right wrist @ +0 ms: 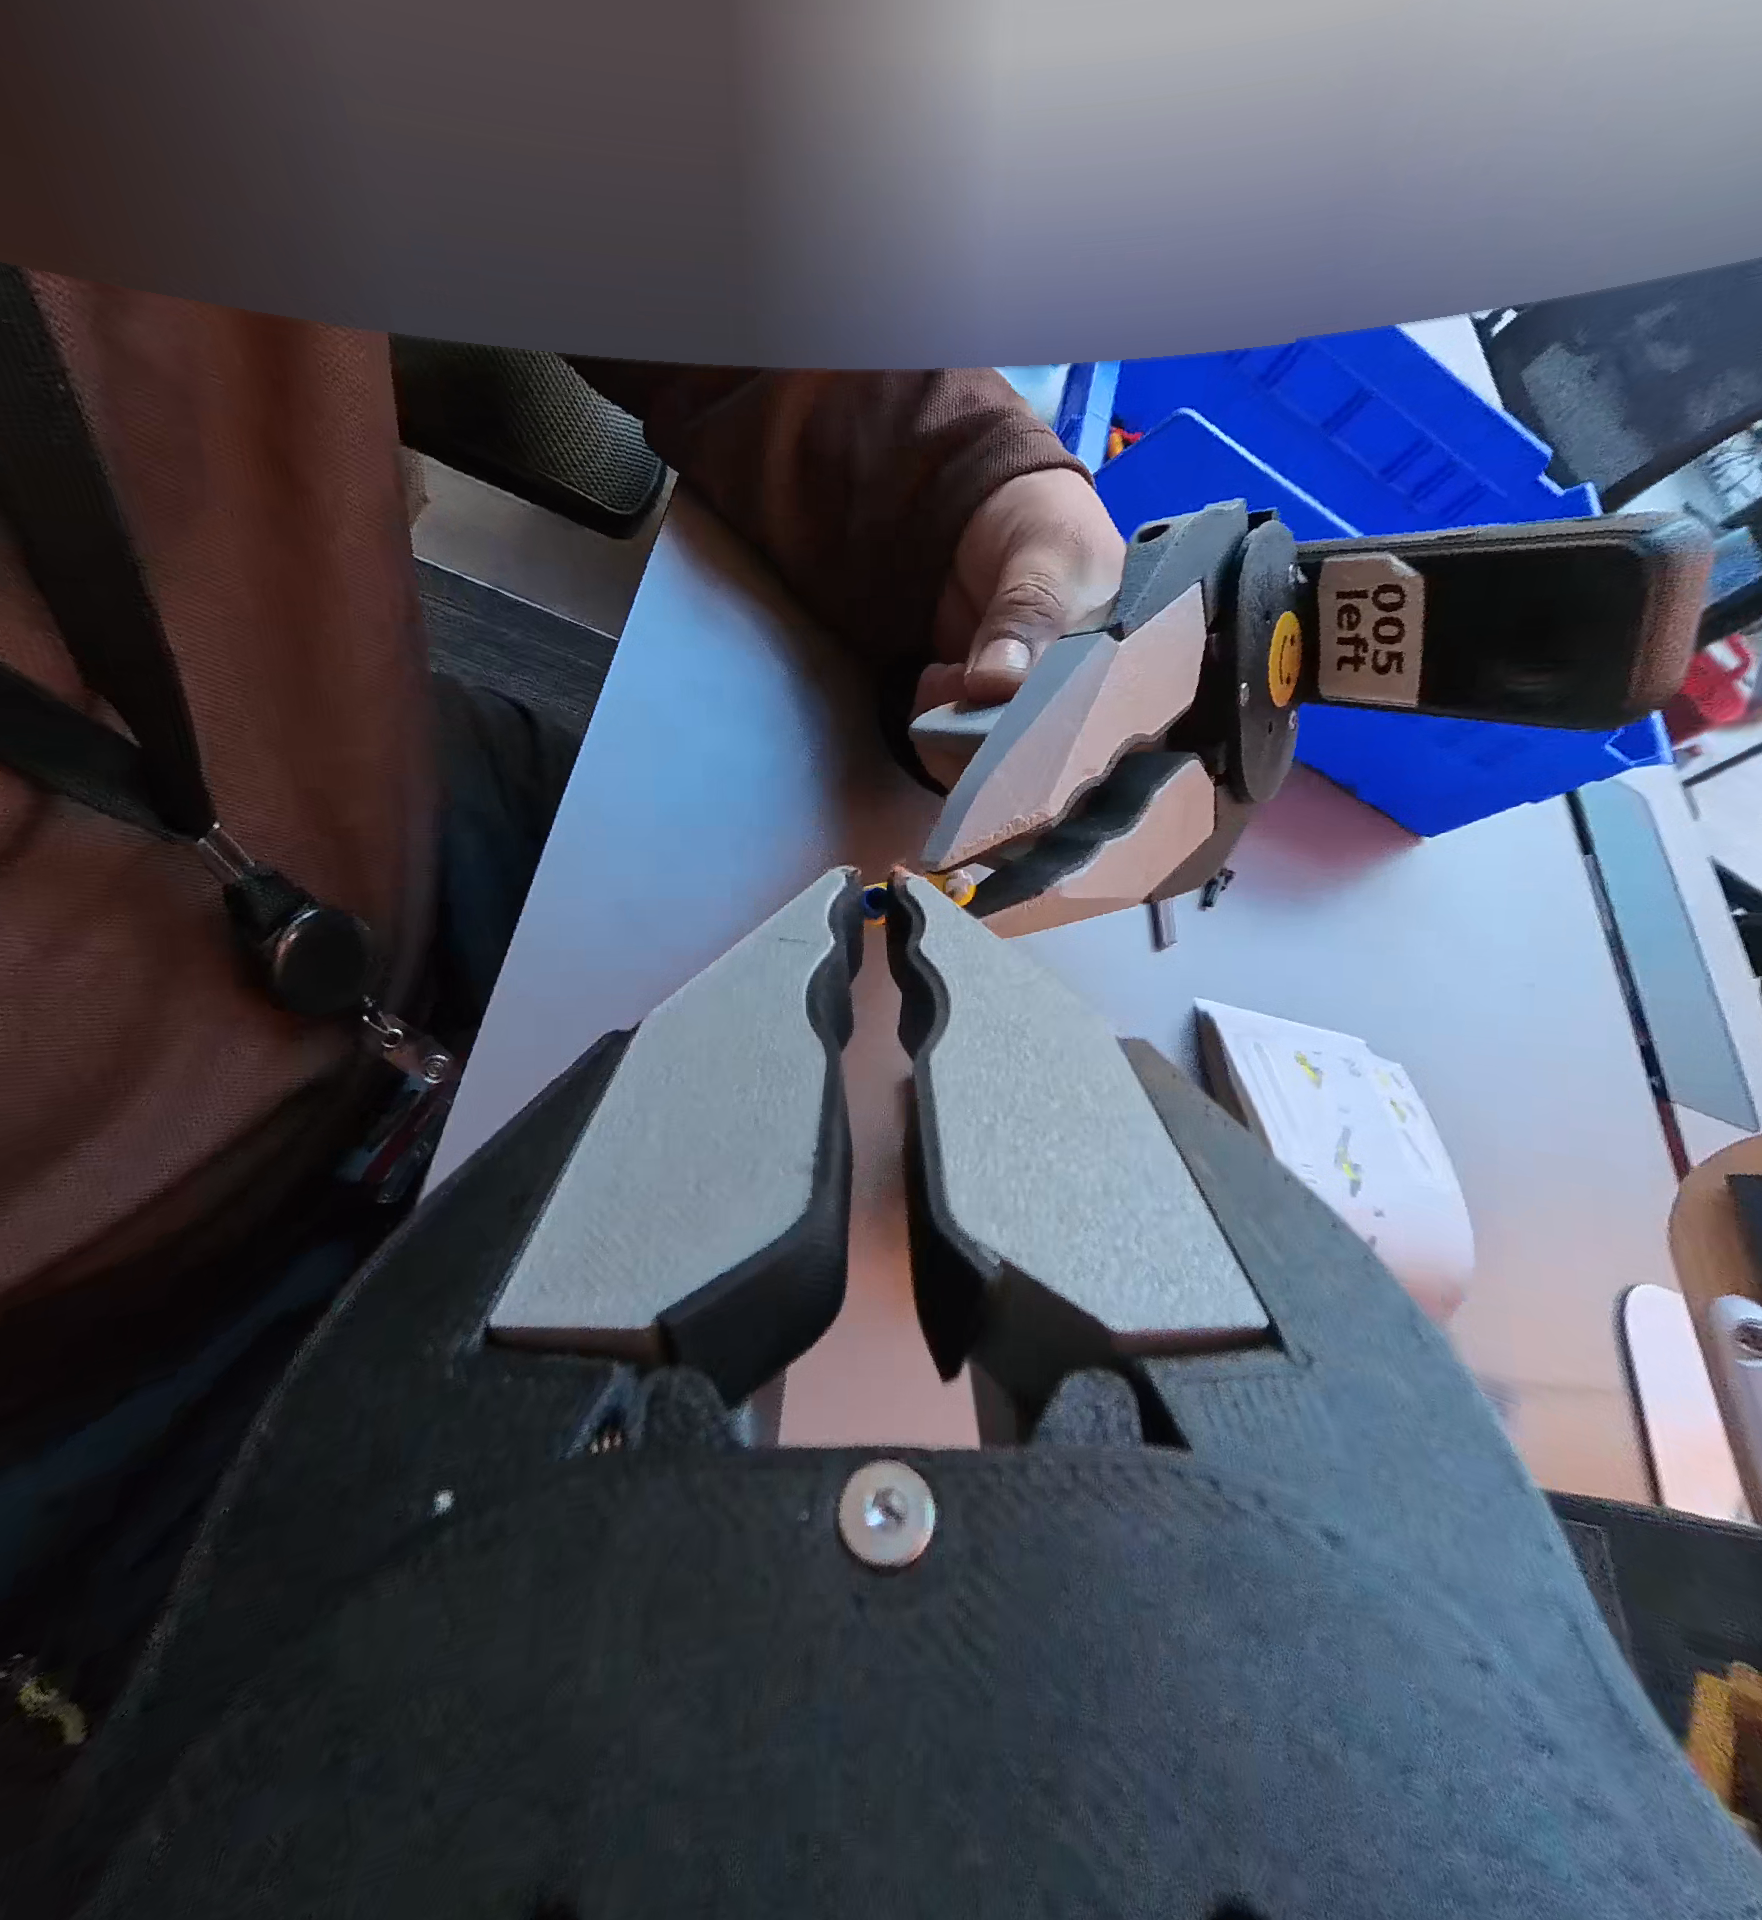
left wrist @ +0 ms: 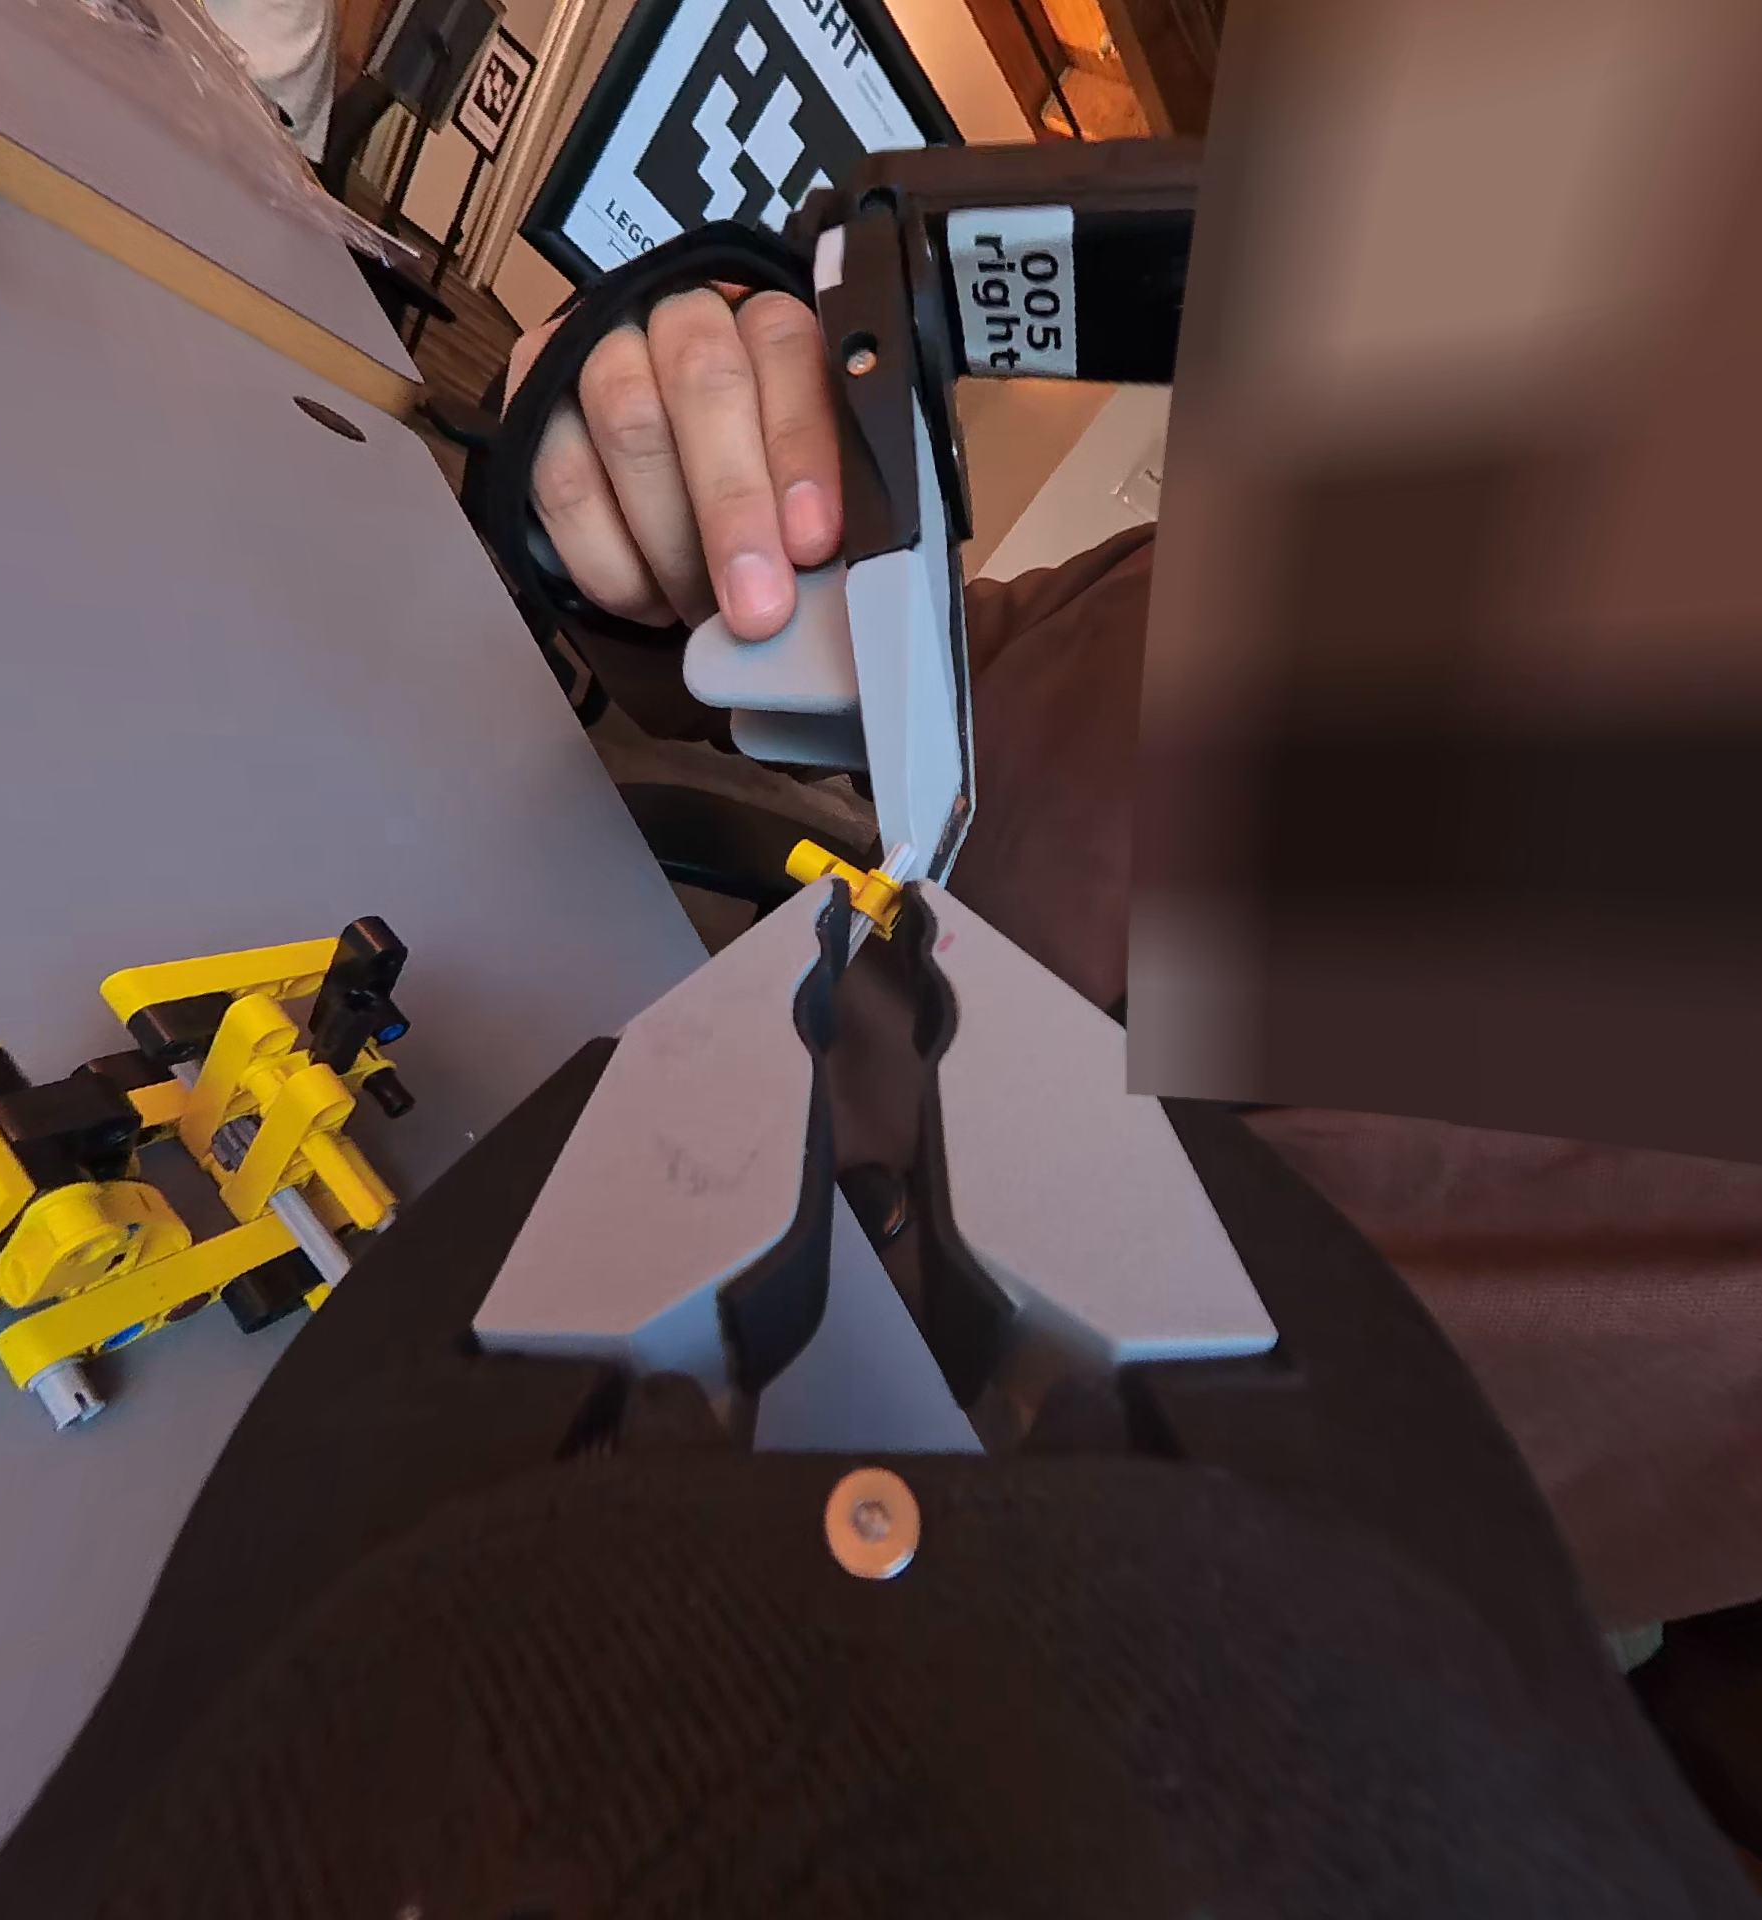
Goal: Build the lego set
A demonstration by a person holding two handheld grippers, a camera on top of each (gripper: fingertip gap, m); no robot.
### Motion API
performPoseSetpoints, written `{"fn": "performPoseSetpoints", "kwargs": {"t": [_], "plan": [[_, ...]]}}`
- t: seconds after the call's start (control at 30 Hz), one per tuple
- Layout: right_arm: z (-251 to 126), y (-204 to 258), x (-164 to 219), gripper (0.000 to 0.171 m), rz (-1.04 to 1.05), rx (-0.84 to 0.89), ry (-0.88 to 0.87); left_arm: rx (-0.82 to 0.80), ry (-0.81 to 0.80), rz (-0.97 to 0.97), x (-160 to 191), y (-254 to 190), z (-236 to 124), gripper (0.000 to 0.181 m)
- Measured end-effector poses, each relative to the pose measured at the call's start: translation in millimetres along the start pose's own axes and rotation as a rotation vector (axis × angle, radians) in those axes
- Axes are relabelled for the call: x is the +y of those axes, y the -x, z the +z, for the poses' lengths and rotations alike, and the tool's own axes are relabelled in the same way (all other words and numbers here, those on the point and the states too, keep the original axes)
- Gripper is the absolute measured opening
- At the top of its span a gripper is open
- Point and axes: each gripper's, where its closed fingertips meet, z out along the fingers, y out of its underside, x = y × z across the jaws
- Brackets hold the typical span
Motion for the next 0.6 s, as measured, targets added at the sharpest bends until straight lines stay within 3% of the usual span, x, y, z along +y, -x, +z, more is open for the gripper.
{"fn": "performPoseSetpoints", "kwargs": {"t": [0.47, 0.6], "plan": [[1.0, 0.3, -2.8, 0.001, 0.102, -0.026, -0.052, 0.034, -0.012, -0.037, 0.2, 1.3, -1.3, 0.008], [-0.7, -0.5, -2.4, 0.001, 0.032, 0.016, -0.054, 0.037, -0.013, -0.04, -0.2, 1.5, -0.7, 0.008]]}}
